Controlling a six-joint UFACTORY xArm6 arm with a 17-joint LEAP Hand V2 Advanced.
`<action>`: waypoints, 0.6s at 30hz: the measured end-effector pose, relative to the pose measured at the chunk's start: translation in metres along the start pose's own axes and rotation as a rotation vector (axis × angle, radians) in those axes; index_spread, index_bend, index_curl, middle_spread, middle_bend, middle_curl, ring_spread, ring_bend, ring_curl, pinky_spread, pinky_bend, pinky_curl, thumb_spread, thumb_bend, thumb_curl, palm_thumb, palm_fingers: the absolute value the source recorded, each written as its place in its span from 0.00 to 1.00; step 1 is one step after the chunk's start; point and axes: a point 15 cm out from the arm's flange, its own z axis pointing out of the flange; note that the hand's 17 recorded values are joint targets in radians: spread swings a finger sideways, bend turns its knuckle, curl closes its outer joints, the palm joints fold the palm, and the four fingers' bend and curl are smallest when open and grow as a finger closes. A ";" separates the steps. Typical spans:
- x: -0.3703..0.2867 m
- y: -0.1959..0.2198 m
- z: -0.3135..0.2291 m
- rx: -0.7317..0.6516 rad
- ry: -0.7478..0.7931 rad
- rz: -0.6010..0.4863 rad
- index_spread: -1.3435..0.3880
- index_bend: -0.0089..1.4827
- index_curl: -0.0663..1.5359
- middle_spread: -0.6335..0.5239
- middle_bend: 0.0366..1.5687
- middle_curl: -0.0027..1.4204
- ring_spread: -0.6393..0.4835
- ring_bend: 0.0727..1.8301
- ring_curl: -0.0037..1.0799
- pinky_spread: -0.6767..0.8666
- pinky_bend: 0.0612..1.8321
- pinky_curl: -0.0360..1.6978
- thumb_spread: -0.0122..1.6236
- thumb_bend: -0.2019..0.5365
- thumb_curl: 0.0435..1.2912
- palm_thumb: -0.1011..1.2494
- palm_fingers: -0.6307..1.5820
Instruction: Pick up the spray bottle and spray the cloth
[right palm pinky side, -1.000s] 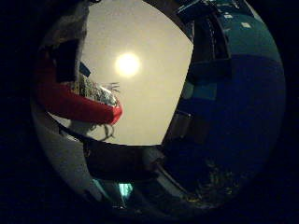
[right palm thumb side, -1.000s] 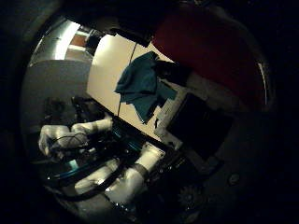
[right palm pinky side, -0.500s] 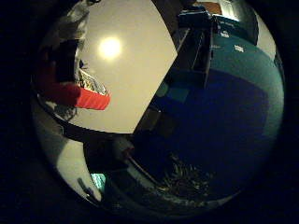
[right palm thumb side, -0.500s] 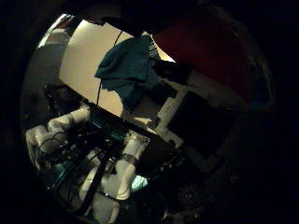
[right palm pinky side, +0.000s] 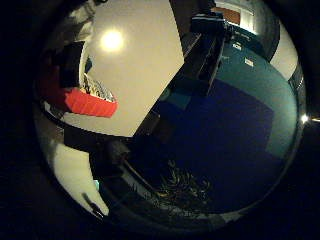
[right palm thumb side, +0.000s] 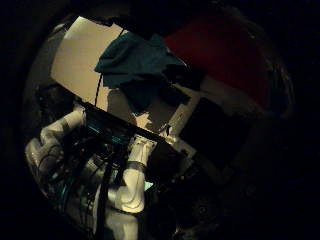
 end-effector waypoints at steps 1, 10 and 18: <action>-0.001 -0.001 0.001 0.000 -0.001 0.002 0.68 0.82 0.48 0.48 0.88 0.44 0.42 0.80 0.57 0.30 0.57 0.66 0.71 0.26 0.39 0.84 0.82; -0.002 -0.002 0.002 -0.002 -0.012 0.002 0.68 0.82 0.48 0.47 0.88 0.44 0.42 0.80 0.57 0.30 0.57 0.66 0.71 0.26 0.39 0.84 0.82; 0.000 -0.002 0.003 0.000 -0.016 0.008 0.68 0.82 0.48 0.47 0.88 0.44 0.42 0.80 0.57 0.30 0.57 0.66 0.71 0.26 0.39 0.84 0.82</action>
